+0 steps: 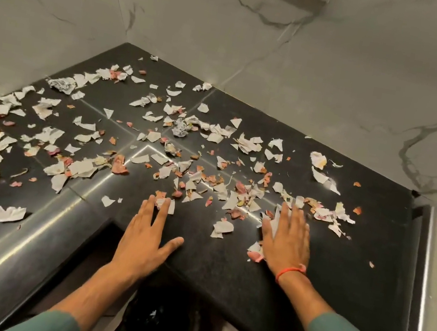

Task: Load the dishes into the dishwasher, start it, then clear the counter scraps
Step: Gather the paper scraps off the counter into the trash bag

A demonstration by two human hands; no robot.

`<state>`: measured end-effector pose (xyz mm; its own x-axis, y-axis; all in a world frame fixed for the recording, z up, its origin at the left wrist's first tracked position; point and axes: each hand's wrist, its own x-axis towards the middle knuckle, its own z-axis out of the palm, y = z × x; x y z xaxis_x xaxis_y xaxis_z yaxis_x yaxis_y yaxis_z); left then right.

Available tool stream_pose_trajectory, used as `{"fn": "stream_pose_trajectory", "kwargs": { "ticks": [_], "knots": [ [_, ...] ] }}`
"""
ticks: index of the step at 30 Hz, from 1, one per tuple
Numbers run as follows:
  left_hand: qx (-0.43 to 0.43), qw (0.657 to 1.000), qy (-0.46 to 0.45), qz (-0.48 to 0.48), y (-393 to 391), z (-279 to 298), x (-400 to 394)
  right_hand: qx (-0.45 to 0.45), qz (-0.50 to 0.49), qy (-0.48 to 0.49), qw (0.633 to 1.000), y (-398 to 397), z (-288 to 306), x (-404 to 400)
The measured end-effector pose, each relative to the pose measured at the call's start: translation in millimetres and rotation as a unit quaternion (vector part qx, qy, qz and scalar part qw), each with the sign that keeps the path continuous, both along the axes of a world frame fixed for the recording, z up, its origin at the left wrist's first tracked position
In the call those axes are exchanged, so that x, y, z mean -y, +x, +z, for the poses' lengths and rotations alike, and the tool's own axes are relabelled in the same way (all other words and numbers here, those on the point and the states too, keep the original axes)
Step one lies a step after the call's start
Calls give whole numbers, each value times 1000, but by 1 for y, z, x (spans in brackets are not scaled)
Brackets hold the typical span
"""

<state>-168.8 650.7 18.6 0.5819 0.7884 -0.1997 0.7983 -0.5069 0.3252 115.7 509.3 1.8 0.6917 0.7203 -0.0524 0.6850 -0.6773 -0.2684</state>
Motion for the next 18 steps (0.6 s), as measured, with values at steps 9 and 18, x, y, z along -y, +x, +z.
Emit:
{"fn": "stream_pose_trajectory", "kwargs": {
  "ticks": [9, 18],
  "knots": [
    [-21, 999, -25, -31, 33, 1, 2, -97, 156, 44, 982, -51, 6, -92],
    [-28, 999, -28, -20, 55, -1, -3, -159, 221, 138, 952, -14, 29, -76]
  ]
}}
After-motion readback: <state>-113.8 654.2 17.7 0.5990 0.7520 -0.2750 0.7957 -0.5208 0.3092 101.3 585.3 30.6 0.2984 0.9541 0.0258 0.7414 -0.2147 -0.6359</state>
